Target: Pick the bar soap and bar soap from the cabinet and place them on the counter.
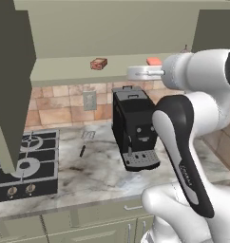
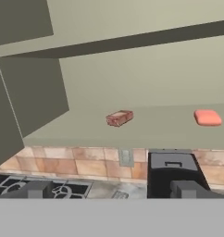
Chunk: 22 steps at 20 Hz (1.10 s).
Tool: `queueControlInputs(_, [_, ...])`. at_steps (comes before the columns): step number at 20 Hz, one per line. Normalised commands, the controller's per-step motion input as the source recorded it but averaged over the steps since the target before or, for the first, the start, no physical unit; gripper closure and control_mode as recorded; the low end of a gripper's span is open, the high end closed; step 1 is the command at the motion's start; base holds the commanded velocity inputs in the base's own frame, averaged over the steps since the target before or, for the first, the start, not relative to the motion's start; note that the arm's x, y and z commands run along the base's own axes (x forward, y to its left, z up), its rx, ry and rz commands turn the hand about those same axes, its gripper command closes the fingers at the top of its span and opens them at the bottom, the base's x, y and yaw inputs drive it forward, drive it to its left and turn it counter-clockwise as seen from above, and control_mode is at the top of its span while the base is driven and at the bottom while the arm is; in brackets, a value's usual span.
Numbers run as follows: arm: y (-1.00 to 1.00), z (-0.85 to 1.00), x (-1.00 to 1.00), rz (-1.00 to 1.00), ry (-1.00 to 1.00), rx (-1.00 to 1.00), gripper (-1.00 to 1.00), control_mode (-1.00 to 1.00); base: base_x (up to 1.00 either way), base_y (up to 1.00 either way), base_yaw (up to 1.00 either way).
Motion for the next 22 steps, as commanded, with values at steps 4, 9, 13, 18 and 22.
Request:
queueControlInputs(4, [0.04, 0.0, 0.14, 0.0, 0.0, -0.01, -1.0, -1.0, 0.0, 0.0, 0.0])
queueControlInputs(9, [0.01, 0.0, 0.19, 0.0, 0.0, 0.0, -1.0, -1.0, 0.0, 0.0, 0.0])
queueControlInputs(13, [0.0, 0.0, 0.17, 0.0, 0.0, 0.0, -1.0, -1.0, 0.0, 0.0, 0.0])
queueControlInputs(18, [0.07, 0.0, 0.17, 0.0, 0.02, -0.02, -1.0, -1.0, 0.0, 0.0, 0.0])
queueControlInputs(22, [0.02, 0.0, 0.15, 0.0, 0.03, -0.02, -1.0, -1.0, 0.0, 0.0, 0.0])
